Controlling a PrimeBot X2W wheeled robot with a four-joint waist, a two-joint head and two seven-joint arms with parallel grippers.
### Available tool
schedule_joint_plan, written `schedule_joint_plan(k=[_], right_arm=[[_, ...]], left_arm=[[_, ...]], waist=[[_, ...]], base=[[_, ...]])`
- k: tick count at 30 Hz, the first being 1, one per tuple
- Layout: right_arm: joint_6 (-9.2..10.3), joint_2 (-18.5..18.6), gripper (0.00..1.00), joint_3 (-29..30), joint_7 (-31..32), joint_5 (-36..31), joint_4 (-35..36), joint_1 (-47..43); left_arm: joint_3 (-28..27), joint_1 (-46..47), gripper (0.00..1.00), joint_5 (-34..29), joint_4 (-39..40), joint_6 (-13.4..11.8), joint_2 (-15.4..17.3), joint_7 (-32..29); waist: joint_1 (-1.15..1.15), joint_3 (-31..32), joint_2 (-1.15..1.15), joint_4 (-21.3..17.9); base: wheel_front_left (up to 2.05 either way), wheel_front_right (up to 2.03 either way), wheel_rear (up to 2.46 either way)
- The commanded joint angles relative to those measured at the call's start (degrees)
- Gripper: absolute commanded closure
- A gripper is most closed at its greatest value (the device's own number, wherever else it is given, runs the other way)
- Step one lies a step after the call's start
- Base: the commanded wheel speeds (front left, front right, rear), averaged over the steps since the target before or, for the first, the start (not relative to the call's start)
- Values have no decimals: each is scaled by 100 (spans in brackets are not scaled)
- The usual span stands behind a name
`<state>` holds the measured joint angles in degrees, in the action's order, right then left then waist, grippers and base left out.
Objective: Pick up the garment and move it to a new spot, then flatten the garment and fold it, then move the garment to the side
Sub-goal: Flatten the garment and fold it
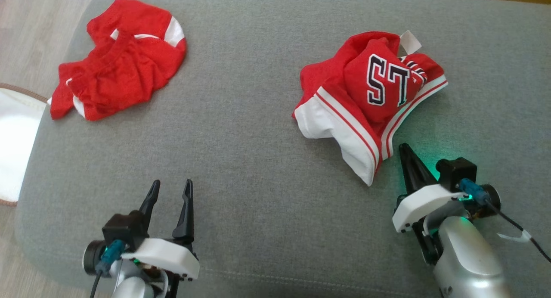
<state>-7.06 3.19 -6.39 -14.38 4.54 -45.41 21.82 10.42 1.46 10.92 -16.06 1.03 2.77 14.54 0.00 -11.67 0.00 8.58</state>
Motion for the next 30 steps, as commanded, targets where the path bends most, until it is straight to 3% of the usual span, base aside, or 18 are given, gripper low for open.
schedule_joint_plan(k=[1, 9, 10, 11, 12, 20, 30], right_arm=[[-43, -31, 100, -106, -62, -8, 213, 105], [-43, -31, 100, 10, -62, 81, 851, -111], [-43, -31, 83, 48, -62, 116, 1003, -161], [-43, -31, 8, 80, -62, 131, 1173, -223], [-43, -31, 0, 121, -62, 163, 1347, -295], [-43, -31, 0, 446, -62, 311, 2380, -1083], [-43, -31, 0, 362, -62, 387, 2624, -1590]], left_arm=[[-188, 184, 0, 11, 132, 19, 11, 46], [-140, 188, 0, 17, 196, 5, 11, 46], [-145, 180, 0, 20, 211, -15, 11, 46], [-155, 166, 0, 23, 222, -32, 11, 46], [-168, 153, 0, 20, 228, -46, 11, 46], [-360, 2, 0, -56, 216, -92, 11, 46], [-514, -170, 0, -97, 151, -87, 10, 46]], waist=[[0, 22, 0, -32], [0, 105, 0, -146], [0, 132, 0, -174], [0, 159, 0, -208], [0, 189, 0, -248], [0, 540, 0, -609], [0, 752, 0, -870]], base=[[0, 0, 0], [0, 0, 0], [0, 0, 0], [0, 0, 0], [0, 0, 0], [0, 0, 0], [0, 0, 0]])
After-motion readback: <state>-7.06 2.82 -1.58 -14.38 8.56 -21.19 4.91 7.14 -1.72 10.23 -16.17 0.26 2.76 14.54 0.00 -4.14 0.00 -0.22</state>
